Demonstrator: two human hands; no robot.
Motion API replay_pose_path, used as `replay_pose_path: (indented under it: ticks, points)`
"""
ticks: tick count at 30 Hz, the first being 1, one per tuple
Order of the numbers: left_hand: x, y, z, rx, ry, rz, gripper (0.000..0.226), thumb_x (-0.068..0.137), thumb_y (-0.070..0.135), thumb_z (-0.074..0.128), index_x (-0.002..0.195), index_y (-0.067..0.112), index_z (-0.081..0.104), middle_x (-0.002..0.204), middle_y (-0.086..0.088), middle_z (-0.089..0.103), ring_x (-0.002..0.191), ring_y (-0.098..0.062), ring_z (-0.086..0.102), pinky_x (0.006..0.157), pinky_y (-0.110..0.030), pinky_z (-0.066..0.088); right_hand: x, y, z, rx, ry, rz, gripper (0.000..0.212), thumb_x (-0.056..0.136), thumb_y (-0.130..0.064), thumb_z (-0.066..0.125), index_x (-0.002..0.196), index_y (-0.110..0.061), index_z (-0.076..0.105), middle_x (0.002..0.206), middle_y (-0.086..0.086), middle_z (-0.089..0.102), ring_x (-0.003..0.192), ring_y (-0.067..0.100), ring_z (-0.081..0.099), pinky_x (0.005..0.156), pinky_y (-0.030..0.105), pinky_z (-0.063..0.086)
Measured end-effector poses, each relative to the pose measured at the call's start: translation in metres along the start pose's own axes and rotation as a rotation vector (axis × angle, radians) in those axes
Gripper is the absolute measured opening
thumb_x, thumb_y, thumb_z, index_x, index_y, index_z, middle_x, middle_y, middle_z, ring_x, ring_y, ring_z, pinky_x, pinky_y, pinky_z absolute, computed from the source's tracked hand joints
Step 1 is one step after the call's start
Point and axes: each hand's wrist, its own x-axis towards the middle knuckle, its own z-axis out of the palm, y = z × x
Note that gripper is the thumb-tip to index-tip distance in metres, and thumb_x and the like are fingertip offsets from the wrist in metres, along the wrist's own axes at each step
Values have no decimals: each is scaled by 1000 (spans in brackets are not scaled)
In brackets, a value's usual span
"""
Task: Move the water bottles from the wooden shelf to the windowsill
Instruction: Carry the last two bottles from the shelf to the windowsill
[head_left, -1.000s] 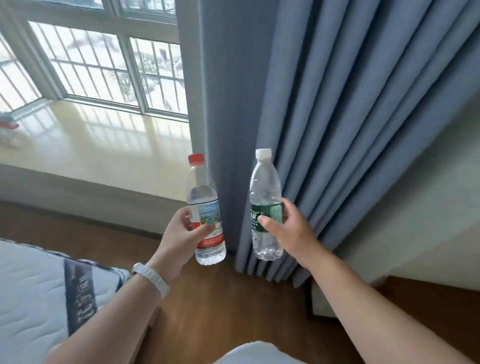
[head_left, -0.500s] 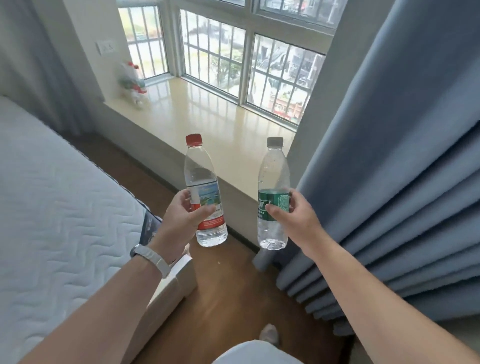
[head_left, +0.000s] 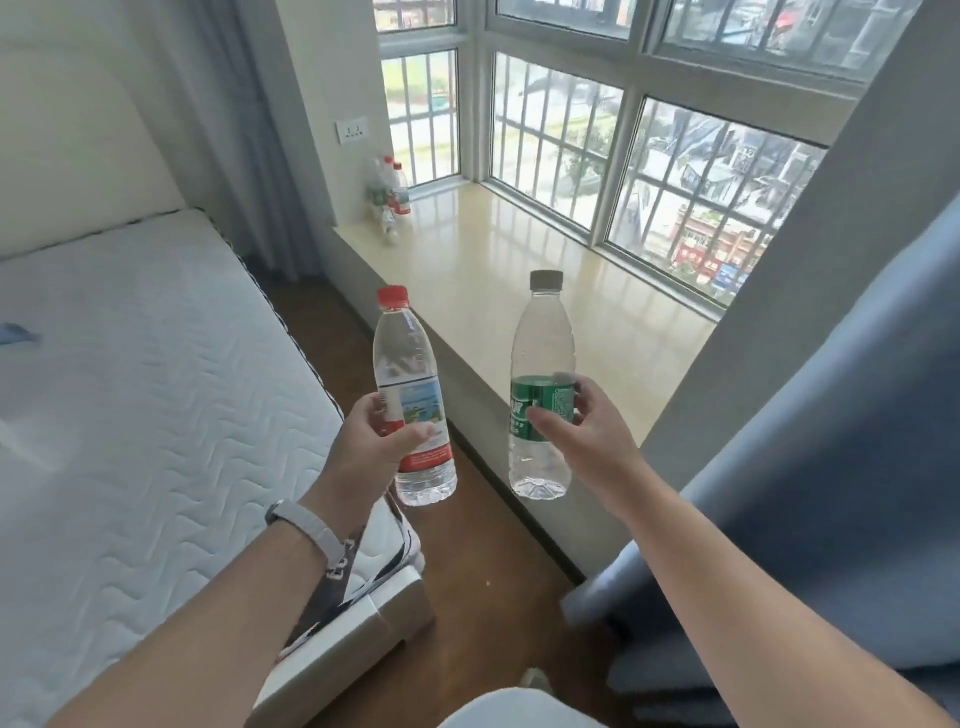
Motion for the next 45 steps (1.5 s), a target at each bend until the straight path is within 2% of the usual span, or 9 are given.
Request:
replay_pose_path:
  ticks: [4, 7, 10, 14, 19, 21, 25, 33, 45]
  points:
    - [32, 13, 31, -49, 30, 17, 55, 78, 30, 81, 127, 16, 60, 116, -9, 71, 106, -28, 72, 94, -50, 57, 45, -1, -26, -14, -22, -28, 45, 82, -29, 76, 122, -27, 55, 112, -3, 67, 89, 13, 71, 75, 32, 58]
    - [50, 20, 46, -123, 85, 14, 46, 82, 20, 79, 124, 11, 63, 114, -13, 72, 104, -31, 72, 93, -49, 58, 77, -3, -36, 21, -61, -21, 42, 84, -26, 76, 121, -26, 55, 112, -2, 67, 89, 14, 70, 75, 31, 57]
    - [66, 28, 52, -121, 126, 34, 38, 89, 8, 74, 124, 8, 62, 110, -11, 74, 100, -28, 74, 86, -42, 59, 102, -5, -37, 36, -95, -38, 41, 81, -29, 76, 117, -29, 56, 110, -2, 67, 89, 16, 70, 77, 34, 58]
    - [86, 32, 46, -105, 158, 51, 52, 77, 22, 80, 124, 10, 62, 113, -12, 73, 103, -29, 73, 88, -44, 59, 126, -4, -35, 39, -134, -38, 37, 82, -28, 76, 114, -31, 57, 109, -4, 68, 86, 9, 70, 73, 28, 55]
    - [116, 30, 32, -107, 185, 57, 39, 85, 19, 78, 122, 13, 65, 111, -9, 74, 103, -27, 73, 88, -43, 58, 162, -1, -24, -2, -174, 6, 47, 70, -40, 73, 114, -32, 57, 109, -5, 69, 88, 10, 70, 78, 32, 56]
    - [134, 29, 23, -107, 181, 58, 45, 80, 23, 78, 122, 12, 65, 111, -10, 74, 102, -27, 73, 86, -43, 58, 179, 0, -15, -18, -189, 18, 48, 69, -42, 72, 114, -34, 57, 109, -6, 69, 89, 9, 70, 79, 32, 56]
    - [183, 24, 7, -154, 199, 50, 44, 81, 18, 77, 122, 9, 64, 109, -10, 74, 100, -26, 73, 86, -42, 58, 219, -4, 3, -1, -188, 42, 37, 86, -22, 72, 119, -27, 57, 109, -3, 68, 79, 2, 69, 60, 14, 50]
    - [287, 37, -28, -197, 128, 59, 61, 72, 32, 84, 126, 12, 63, 118, -16, 71, 109, -35, 70, 98, -59, 53, 310, -40, 41, -91, -169, 13, 31, 88, -23, 72, 112, -33, 55, 109, -8, 67, 78, -4, 68, 68, 18, 49]
    - [386, 65, -74, -148, 195, 72, 61, 70, 34, 83, 124, 14, 63, 116, -12, 72, 107, -30, 71, 96, -57, 55, 420, -69, 97, -106, -207, 9, 34, 87, -25, 72, 117, -28, 56, 109, -6, 68, 82, 1, 70, 69, 19, 50]
